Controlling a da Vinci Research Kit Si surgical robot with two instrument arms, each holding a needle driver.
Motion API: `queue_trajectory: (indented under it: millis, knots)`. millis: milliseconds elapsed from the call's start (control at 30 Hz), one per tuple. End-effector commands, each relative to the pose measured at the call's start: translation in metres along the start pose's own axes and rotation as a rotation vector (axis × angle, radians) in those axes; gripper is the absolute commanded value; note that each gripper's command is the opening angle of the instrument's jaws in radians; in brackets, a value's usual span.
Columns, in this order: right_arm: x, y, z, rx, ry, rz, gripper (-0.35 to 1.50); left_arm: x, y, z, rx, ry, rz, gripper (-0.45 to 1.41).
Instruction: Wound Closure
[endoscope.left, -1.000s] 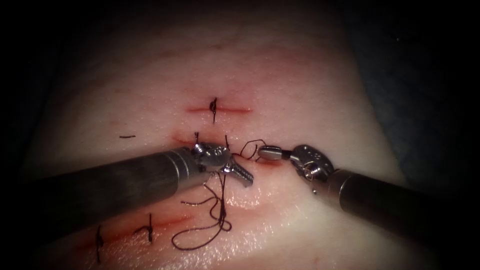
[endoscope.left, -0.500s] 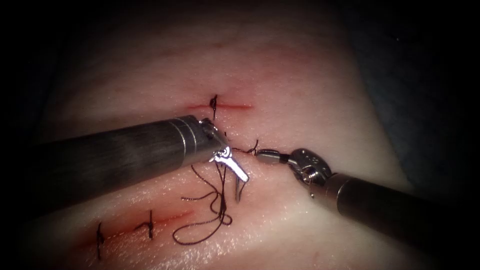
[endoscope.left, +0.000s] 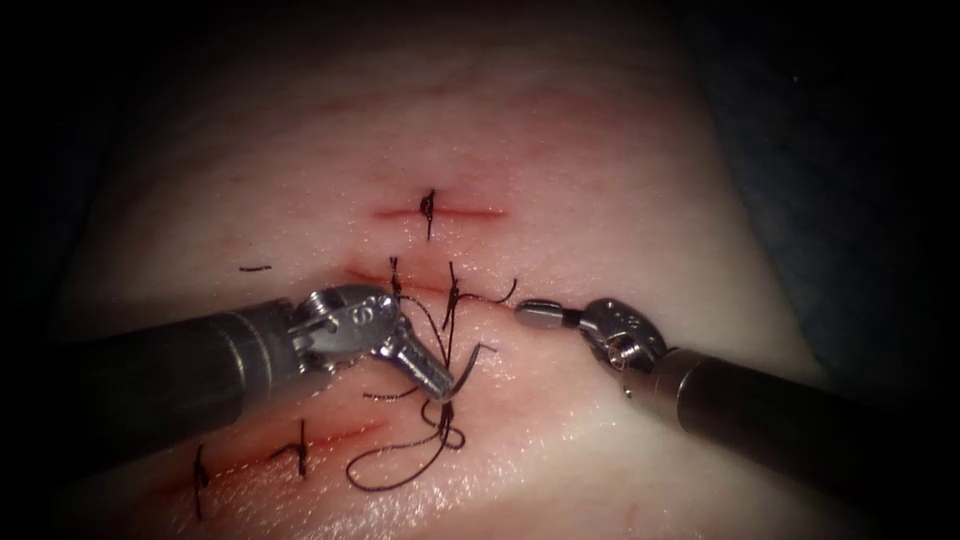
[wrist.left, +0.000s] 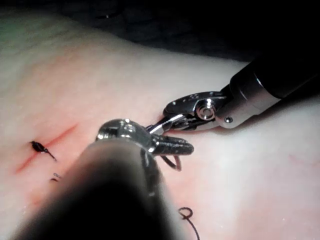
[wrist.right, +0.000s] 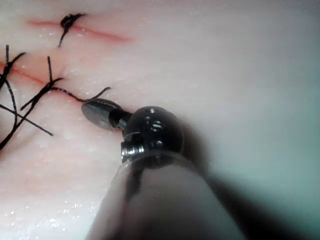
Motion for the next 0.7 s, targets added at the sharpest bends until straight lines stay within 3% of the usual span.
queue_trajectory:
  millis: [33,133,200,267,333,367,400,433,500,600,700]
  knots:
    - [0.0001,-0.0001,0.0010,0.006,0.001,0.001,0.51,0.0002,0.0000,0.0001,0.029,0.013,0.061,-0.45]
    - [0.0004,-0.0008,0.0010,-0.014,-0.029,-0.238,0.49,0.0001,0.0013,-0.0002,0.117,0.041,0.163,-0.45]
    - [0.0009,-0.0011,0.0009,-0.014,-0.036,-0.382,0.31,0.0001,0.0019,-0.0004,0.193,0.045,0.241,-0.45]
    - [0.0015,-0.0013,0.0009,-0.001,-0.039,-0.506,0.31,0.0000,0.0024,-0.0007,0.290,0.053,0.321,-0.45]
    - [0.0020,-0.0017,0.0006,0.001,-0.037,-0.582,0.17,-0.0002,0.0027,-0.0011,0.377,0.054,0.406,-0.45]
    - [0.0022,-0.0019,0.0005,0.007,-0.040,-0.621,0.24,-0.0003,0.0028,-0.0013,0.422,0.043,0.443,-0.45]
    - [0.0027,-0.0024,0.0004,0.051,-0.046,-0.645,0.47,-0.0004,0.0031,-0.0018,0.511,0.019,0.498,-0.45]
    - [0.0029,-0.0028,0.0004,0.053,-0.040,-0.641,0.64,-0.0004,0.0032,-0.0021,0.538,0.021,0.516,-0.45]
    - [0.0031,-0.0037,0.0003,0.058,-0.040,-0.661,0.79,-0.0002,0.0034,-0.0027,0.593,0.033,0.559,-0.45]
    - [0.0031,-0.0050,0.0006,0.066,-0.058,-0.705,1.24,0.0004,0.0037,-0.0039,0.674,0.032,0.621,-0.45]
    - [0.0029,-0.0063,0.0008,0.074,-0.129,-0.726,1.33,0.0013,0.0041,-0.0051,0.752,0.039,0.669,-0.45]
